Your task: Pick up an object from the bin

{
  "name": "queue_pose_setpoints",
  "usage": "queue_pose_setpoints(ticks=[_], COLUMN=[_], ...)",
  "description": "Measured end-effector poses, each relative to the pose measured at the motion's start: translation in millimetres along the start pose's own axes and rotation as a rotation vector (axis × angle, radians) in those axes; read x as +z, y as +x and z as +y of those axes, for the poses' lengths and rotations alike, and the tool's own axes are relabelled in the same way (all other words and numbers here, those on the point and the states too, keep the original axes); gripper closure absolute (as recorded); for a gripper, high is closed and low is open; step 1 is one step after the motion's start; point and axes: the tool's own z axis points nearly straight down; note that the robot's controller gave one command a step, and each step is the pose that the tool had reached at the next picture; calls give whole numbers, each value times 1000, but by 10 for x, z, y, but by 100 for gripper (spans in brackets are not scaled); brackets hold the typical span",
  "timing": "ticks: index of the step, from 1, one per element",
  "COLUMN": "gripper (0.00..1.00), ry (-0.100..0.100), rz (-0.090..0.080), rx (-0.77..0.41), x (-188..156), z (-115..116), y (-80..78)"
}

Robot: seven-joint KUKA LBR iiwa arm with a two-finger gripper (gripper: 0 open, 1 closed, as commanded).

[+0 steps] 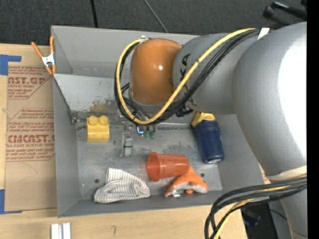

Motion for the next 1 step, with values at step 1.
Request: queue_pose_setpoints(ticks=[1], gripper=[0], ry=[3], rz=[7], rx=[-25], x=[-430], z=[-150], y=[53])
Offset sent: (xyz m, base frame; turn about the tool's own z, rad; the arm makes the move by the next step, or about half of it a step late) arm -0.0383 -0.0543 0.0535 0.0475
